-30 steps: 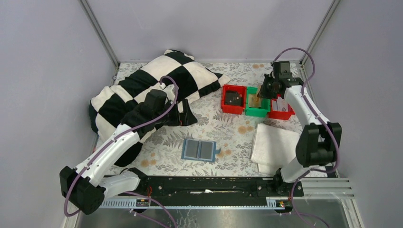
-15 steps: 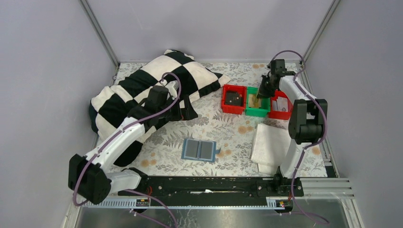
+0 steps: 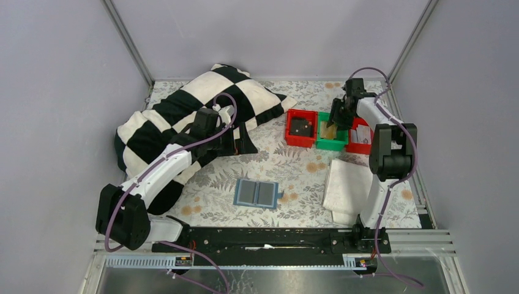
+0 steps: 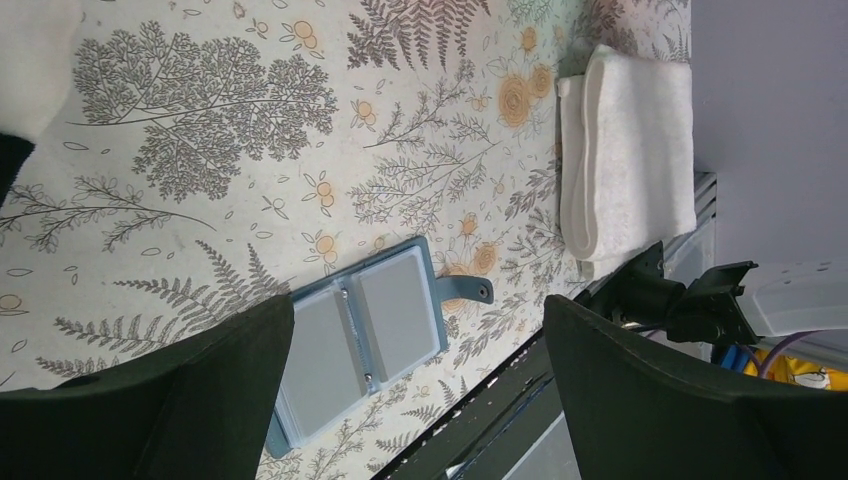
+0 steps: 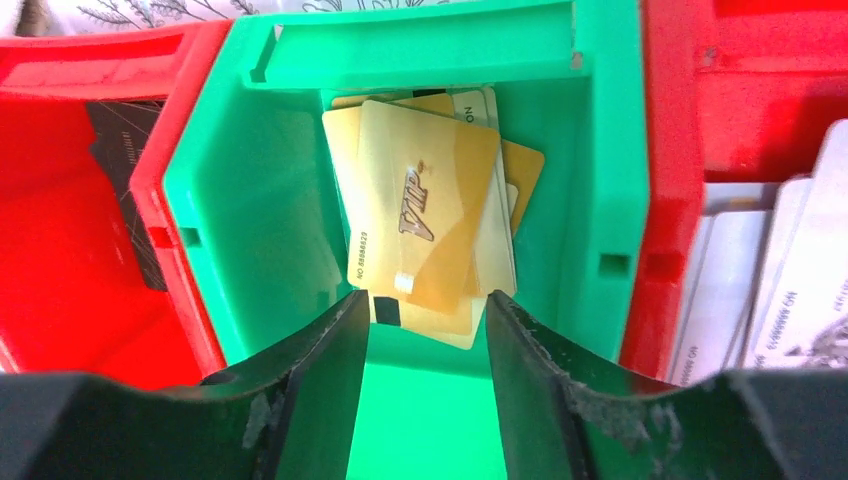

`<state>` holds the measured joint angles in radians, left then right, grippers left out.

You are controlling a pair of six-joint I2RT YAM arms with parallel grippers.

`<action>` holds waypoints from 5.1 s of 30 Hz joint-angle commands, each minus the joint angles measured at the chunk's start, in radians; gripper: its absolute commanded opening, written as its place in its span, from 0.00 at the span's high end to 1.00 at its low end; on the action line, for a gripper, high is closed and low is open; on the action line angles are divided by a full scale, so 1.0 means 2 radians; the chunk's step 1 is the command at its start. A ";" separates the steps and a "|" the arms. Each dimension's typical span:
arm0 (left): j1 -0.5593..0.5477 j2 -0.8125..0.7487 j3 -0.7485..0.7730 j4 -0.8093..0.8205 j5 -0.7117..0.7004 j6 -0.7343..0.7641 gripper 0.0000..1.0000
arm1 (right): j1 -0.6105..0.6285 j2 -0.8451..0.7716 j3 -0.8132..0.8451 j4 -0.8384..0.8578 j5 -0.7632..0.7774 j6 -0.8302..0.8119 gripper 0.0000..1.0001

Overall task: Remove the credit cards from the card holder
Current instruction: Place the credit card in the storage box, then remove the credit card from the card holder.

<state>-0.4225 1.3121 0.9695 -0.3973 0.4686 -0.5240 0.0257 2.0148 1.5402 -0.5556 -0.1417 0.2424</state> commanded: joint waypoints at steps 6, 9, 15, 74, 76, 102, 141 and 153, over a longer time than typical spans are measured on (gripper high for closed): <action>0.004 0.006 -0.016 0.013 0.010 -0.016 0.01 | -0.001 -0.154 -0.044 0.045 0.009 0.030 0.44; 0.004 -0.002 -0.051 0.017 0.013 -0.030 0.01 | 0.001 -0.206 -0.072 0.058 -0.020 0.052 0.44; 0.003 -0.033 -0.123 0.042 0.017 -0.060 0.01 | 0.124 -0.294 -0.154 0.067 0.006 0.098 0.44; -0.077 -0.006 -0.182 0.116 -0.020 -0.122 0.03 | 0.286 -0.308 -0.483 0.271 -0.083 0.285 0.36; -0.078 0.000 -0.182 0.118 -0.019 -0.122 0.04 | 0.286 -0.307 -0.484 0.272 -0.084 0.286 0.37; -0.094 -0.007 -0.170 0.186 0.060 -0.169 0.04 | 0.287 -0.301 -0.488 0.297 -0.092 0.296 0.36; -0.111 0.033 -0.170 0.145 -0.030 -0.145 0.03 | 0.289 -0.296 -0.489 0.300 -0.094 0.298 0.37; -0.120 0.033 -0.165 0.130 -0.060 -0.141 0.03 | 0.289 -0.293 -0.485 0.300 -0.095 0.298 0.37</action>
<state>-0.6506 1.3838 0.6277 -0.1364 0.3916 -0.8280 0.5957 1.4162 0.5522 0.0280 -0.3206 0.8352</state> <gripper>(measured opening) 0.966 0.633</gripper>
